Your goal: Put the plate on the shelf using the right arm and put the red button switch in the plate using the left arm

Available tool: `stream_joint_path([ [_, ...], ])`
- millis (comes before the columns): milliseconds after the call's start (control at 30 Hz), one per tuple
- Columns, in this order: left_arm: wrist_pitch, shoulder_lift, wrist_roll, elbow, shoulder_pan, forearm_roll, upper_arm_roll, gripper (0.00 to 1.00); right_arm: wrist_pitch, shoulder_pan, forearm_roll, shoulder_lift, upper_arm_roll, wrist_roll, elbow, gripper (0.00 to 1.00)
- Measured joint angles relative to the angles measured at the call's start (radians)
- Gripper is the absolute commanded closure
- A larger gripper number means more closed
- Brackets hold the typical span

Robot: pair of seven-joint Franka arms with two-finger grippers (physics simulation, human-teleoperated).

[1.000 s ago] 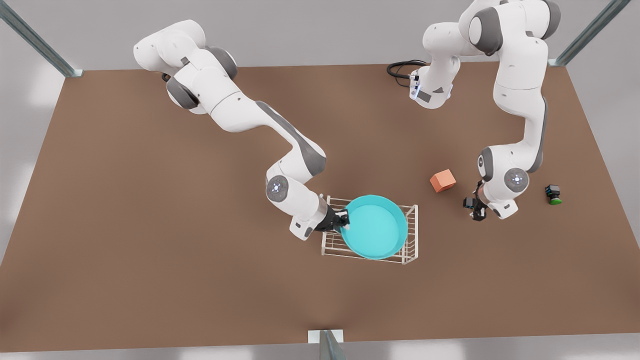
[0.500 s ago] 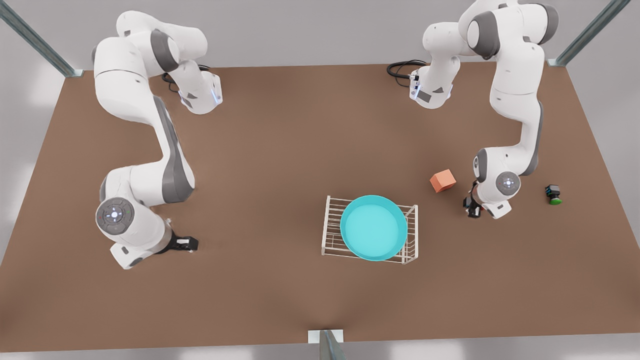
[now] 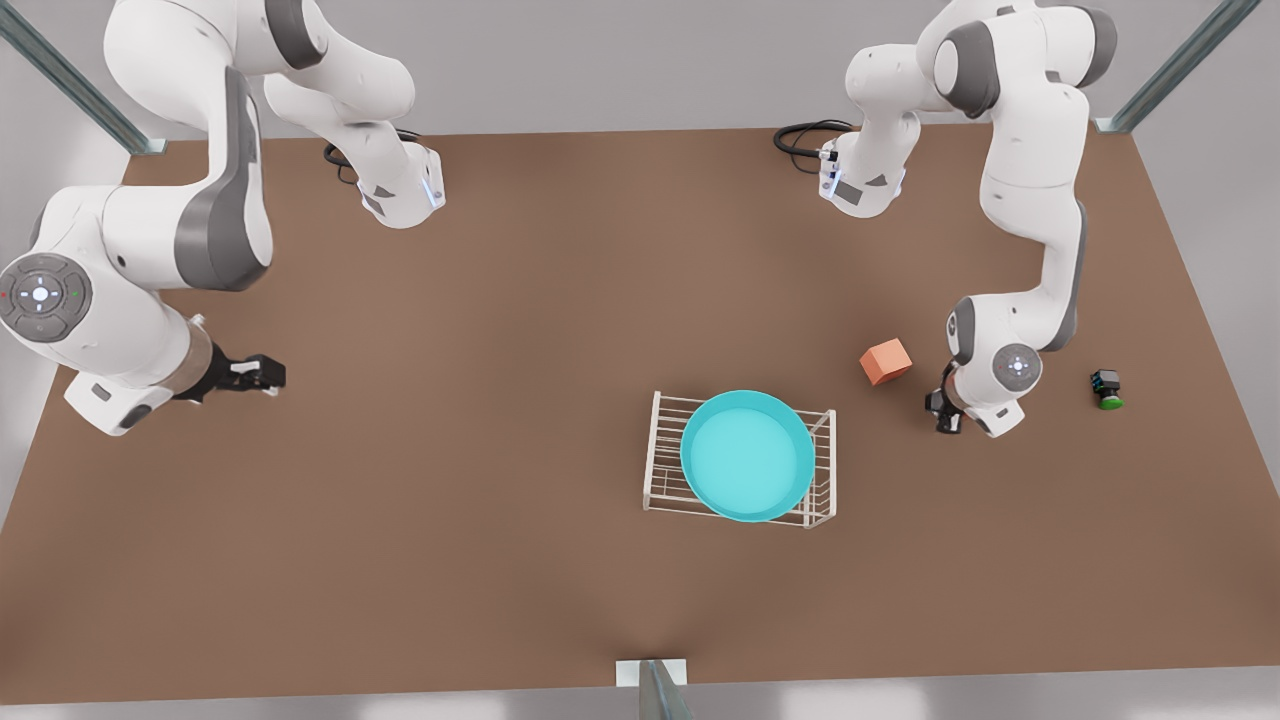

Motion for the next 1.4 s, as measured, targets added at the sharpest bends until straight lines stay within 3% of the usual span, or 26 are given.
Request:
stream_joint_path([
  [200,-0.008,-0.034,-0.007,0.008,-0.006,-0.002,0.0,0.48,-0.015,0.001,0.014,0.0,-0.005,-0.067,0.0,0.0],
  [400,-0.214,-0.157,-0.013,0.215,-0.086,-0.068,-0.02,0.48,-0.021,0.002,0.016,-0.003,-0.01,-0.115,-0.001,0.0],
  [700,-0.507,-0.181,-0.043,0.495,-0.188,-0.218,-0.139,0.49,-0.023,0.002,0.017,-0.001,-0.021,-0.163,-0.001,0.0],
  [833,-0.56,-0.142,-0.099,0.599,-0.263,-0.238,-0.21,0.48,-0.024,0.002,0.019,0.0,-0.031,-0.179,-0.002,0.0],
  [1067,-0.499,0.025,-0.198,0.724,-0.32,-0.238,-0.218,0.48,-0.023,0.002,0.03,0.005,-0.044,-0.2,-0.002,0.0],
  [1100,-0.489,0.039,-0.21,0.727,-0.32,-0.237,-0.217,0.11,-0.023,0.002,0.032,0.005,-0.046,-0.202,-0.002,0.0],
  [1133,-0.48,0.05,-0.22,0.727,-0.319,-0.228,-0.217,0.0,-0.023,0.003,0.034,0.006,-0.048,-0.205,-0.002,0.0],
  [1300,-0.474,0.043,-0.264,0.725,-0.309,-0.196,-0.214,0.0,-0.023,0.005,0.04,0.005,-0.051,-0.214,-0.002,0.0],
  [1400,-0.636,-0.045,-0.234,0.826,-0.258,-0.158,-0.188,0.0,-0.022,0.005,0.043,0.004,-0.052,-0.219,-0.002,0.0],
])
